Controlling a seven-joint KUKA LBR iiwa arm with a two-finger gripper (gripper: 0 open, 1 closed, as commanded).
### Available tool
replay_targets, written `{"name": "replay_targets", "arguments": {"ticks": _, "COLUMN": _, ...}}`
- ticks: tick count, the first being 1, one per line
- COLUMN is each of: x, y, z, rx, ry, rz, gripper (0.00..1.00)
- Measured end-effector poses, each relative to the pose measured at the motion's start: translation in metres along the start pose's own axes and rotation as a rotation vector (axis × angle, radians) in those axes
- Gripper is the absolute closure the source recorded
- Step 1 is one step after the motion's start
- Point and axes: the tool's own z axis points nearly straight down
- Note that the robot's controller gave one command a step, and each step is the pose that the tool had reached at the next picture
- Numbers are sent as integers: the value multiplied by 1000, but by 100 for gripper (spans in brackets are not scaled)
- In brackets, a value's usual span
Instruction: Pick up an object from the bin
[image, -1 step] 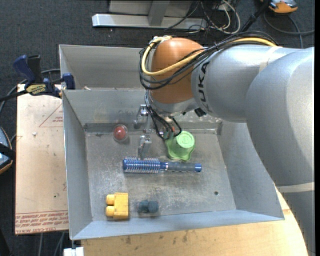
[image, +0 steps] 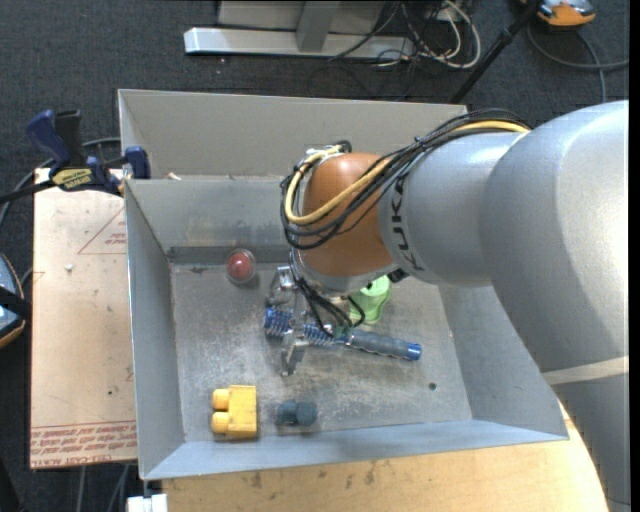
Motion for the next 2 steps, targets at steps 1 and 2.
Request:
{"name": "replay_targets", "arguments": {"ticks": 1, "x": -2, "y": 0, "z": -2, "rx": 0, "ry": -2, "rz": 1, "gripper": 100}}
{"name": "replay_targets", "arguments": {"ticks": 2, "x": -16, "y": -12, "z": -158, "rx": 1, "ry": -5, "rz": -241, "gripper": 100}}
